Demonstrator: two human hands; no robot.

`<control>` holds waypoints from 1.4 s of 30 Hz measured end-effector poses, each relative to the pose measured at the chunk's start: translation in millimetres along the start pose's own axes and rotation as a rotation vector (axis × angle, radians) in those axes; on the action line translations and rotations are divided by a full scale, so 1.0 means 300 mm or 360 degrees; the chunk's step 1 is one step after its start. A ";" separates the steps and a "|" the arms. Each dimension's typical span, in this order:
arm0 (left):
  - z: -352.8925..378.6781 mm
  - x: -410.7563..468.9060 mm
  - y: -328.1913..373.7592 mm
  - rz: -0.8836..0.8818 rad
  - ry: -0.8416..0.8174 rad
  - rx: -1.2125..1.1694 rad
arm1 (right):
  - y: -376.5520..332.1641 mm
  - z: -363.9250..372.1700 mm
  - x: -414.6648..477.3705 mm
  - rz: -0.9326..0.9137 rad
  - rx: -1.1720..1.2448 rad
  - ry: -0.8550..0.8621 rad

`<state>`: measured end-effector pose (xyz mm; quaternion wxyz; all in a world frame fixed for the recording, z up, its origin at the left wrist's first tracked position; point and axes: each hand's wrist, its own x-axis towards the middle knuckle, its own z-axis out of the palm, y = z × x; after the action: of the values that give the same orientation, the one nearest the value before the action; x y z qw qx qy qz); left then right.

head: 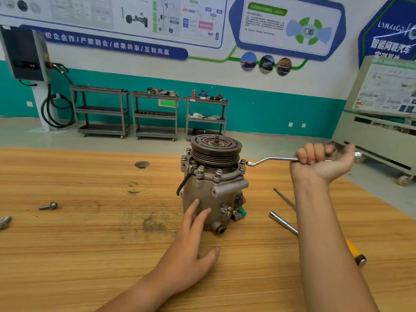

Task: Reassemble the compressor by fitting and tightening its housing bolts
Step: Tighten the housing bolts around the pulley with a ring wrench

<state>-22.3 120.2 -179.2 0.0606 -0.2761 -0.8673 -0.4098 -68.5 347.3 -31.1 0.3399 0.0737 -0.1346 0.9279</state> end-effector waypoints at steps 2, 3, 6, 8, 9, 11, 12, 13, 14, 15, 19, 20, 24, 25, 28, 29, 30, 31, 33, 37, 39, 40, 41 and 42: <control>-0.005 -0.001 -0.001 0.0003 -0.0010 -0.0006 | 0.011 -0.009 0.008 0.0025 0.0002 0.0007; -0.006 -0.001 -0.001 0.0008 -0.0013 -0.0002 | 0.015 -0.012 0.011 0.0048 0.0002 -0.0007; -0.007 -0.001 0.000 0.0017 -0.0013 0.0021 | 0.030 -0.022 0.017 0.0112 -0.0057 -0.0079; -0.008 -0.001 0.002 0.0009 -0.0019 0.0027 | 0.040 -0.024 0.025 0.0145 -0.0148 -0.0158; -0.009 -0.001 0.003 0.0004 -0.0025 0.0028 | 0.042 -0.024 0.030 0.0170 -0.0197 -0.0203; -0.010 -0.001 0.003 0.0002 -0.0033 0.0028 | 0.036 -0.026 0.046 0.0235 -0.0266 -0.0283; -0.010 -0.001 0.003 0.0002 -0.0033 0.0028 | 0.029 -0.030 0.054 0.0268 -0.0286 -0.0311; -0.010 -0.001 0.003 0.0002 -0.0032 0.0029 | 0.021 -0.036 0.061 0.0294 -0.0301 -0.0327; -0.011 -0.001 0.003 0.0001 -0.0033 0.0030 | 0.015 -0.043 0.067 0.0312 -0.0311 -0.0333; -0.011 -0.002 0.003 -0.0002 -0.0037 0.0034 | 0.012 -0.051 0.071 0.0326 -0.0317 -0.0331; -0.010 -0.002 0.007 0.0000 -0.0043 0.0049 | 0.014 -0.062 0.069 0.0345 -0.0303 -0.0233; -0.010 -0.001 0.008 -0.0002 -0.0041 0.0049 | 0.014 -0.063 0.059 0.0329 -0.0297 -0.0174; -0.002 0.001 0.006 -0.0006 -0.0019 0.0045 | 0.032 -0.101 -0.049 0.0055 -0.0167 0.0278; 0.002 0.002 0.006 -0.0010 -0.0009 0.0046 | 0.041 -0.120 -0.091 -0.0030 -0.0124 0.0377; 0.008 0.005 0.009 -0.0020 0.0003 0.0040 | 0.059 -0.145 -0.195 -0.0196 -0.0089 0.0422; 0.008 0.004 0.010 -0.0025 -0.0004 0.0037 | 0.058 -0.133 -0.208 -0.0233 -0.0148 0.0400; 0.006 0.004 0.011 -0.0028 -0.0010 0.0034 | 0.053 -0.111 -0.208 -0.0263 -0.0229 0.0374; 0.004 0.003 0.011 -0.0028 -0.0013 0.0031 | 0.047 -0.085 -0.196 -0.0283 -0.0310 0.0342; 0.002 0.003 0.011 -0.0026 -0.0012 0.0023 | 0.033 -0.035 -0.153 -0.0280 -0.0463 0.0292; 0.003 0.002 0.015 -0.0024 -0.0006 0.0027 | 0.020 0.026 -0.043 -0.0078 -0.0703 0.0334; 0.001 0.002 0.013 -0.0017 -0.0002 0.0025 | 0.024 0.030 -0.008 0.0017 -0.0725 0.0371; 0.000 0.003 0.012 -0.0014 -0.0003 0.0024 | 0.025 0.025 -0.003 0.0033 -0.0712 0.0385; 0.000 0.003 0.012 -0.0012 -0.0006 0.0022 | 0.025 0.020 -0.005 0.0028 -0.0698 0.0393; 0.000 0.002 0.011 -0.0011 -0.0010 0.0016 | 0.024 0.015 -0.015 0.0003 -0.0687 0.0389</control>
<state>-21.2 122.2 -176.8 0.0580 -0.2740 -0.8705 -0.4047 -69.5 337.9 -29.2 0.3606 -0.1136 -0.2875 0.8800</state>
